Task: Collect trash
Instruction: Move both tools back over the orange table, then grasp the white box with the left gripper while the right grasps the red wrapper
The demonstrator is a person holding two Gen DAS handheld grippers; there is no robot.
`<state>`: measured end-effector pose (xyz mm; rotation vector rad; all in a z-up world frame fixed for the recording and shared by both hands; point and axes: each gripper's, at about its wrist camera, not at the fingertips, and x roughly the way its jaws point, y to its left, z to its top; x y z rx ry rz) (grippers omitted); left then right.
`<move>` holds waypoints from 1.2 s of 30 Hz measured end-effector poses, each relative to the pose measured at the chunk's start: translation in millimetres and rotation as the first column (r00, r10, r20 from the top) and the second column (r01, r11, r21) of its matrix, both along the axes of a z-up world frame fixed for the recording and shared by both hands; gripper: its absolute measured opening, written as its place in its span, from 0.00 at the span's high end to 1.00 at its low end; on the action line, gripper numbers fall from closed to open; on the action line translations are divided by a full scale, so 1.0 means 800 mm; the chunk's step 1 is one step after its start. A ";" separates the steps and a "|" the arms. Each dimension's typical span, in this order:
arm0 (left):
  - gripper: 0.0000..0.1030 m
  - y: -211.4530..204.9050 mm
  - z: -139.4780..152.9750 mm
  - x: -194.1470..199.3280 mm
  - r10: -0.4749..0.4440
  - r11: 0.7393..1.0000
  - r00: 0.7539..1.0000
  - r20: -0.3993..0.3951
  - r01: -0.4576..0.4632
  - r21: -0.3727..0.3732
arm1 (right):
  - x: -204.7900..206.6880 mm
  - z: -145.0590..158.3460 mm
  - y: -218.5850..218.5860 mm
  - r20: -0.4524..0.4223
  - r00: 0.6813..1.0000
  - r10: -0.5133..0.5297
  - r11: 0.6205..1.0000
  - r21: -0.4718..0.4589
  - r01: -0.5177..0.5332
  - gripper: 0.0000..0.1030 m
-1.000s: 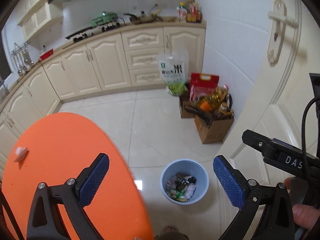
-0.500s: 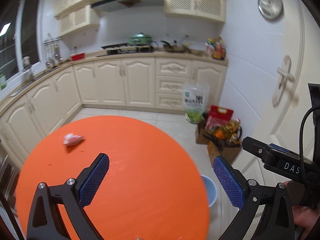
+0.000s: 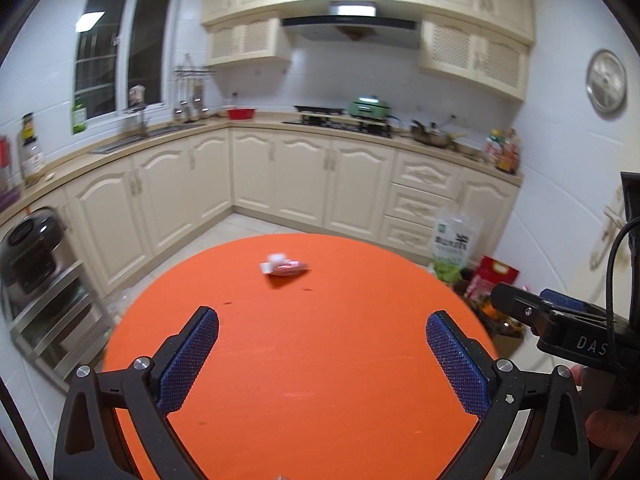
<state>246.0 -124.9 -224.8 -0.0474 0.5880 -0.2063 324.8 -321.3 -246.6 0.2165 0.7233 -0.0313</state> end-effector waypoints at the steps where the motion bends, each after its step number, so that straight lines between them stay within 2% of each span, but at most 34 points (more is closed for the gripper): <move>1: 0.01 0.005 -0.002 -0.001 0.017 1.000 1.000 0.003 -0.017 -0.002 | 0.003 -0.001 0.009 0.000 1.000 0.013 1.000 -0.004 -0.013 0.00; 6: 0.01 0.033 -0.012 -0.004 0.096 0.995 0.995 -0.001 -0.096 -0.019 | 0.033 -0.011 0.064 -0.011 0.994 0.105 0.993 -0.045 -0.106 0.00; 13: 0.01 0.050 -0.042 0.065 0.159 0.987 0.985 -0.071 -0.161 -0.021 | 0.118 -0.050 0.113 -0.064 0.979 0.193 0.979 -0.055 -0.197 0.00; 19: 0.01 0.043 -0.058 0.155 0.183 0.983 0.973 -0.138 -0.186 -0.005 | 0.201 -0.096 0.124 -0.130 0.968 0.213 0.973 -0.065 -0.223 0.00; 23: 0.01 0.045 -0.049 0.247 0.203 0.979 0.964 -0.173 -0.205 0.008 | 0.250 -0.130 0.125 -0.188 0.953 0.236 0.966 -0.060 -0.251 0.01; 30: 0.01 0.025 -0.052 0.363 0.241 0.970 0.944 -0.226 -0.239 0.038 | 0.313 -0.175 0.147 -0.237 0.920 0.311 0.940 -0.068 -0.335 0.02; 31: 0.01 0.021 -0.052 0.381 0.241 0.970 0.943 -0.231 -0.238 0.041 | 0.319 -0.180 0.152 -0.243 0.917 0.316 0.938 -0.068 -0.341 0.03; 33: 0.01 0.016 -0.051 0.401 0.237 0.971 0.942 -0.236 -0.232 0.049 | 0.329 -0.191 0.155 -0.267 0.909 0.320 0.937 -0.056 -0.346 0.16; 35: 0.01 0.012 -0.054 0.419 0.231 0.973 0.943 -0.239 -0.225 0.053 | 0.336 -0.197 0.154 -0.266 0.908 0.324 0.938 -0.036 -0.346 0.22; 36: 0.01 0.009 -0.055 0.429 0.229 0.973 0.943 -0.243 -0.223 0.055 | 0.337 -0.197 0.155 -0.264 0.908 0.326 0.937 -0.040 -0.348 0.22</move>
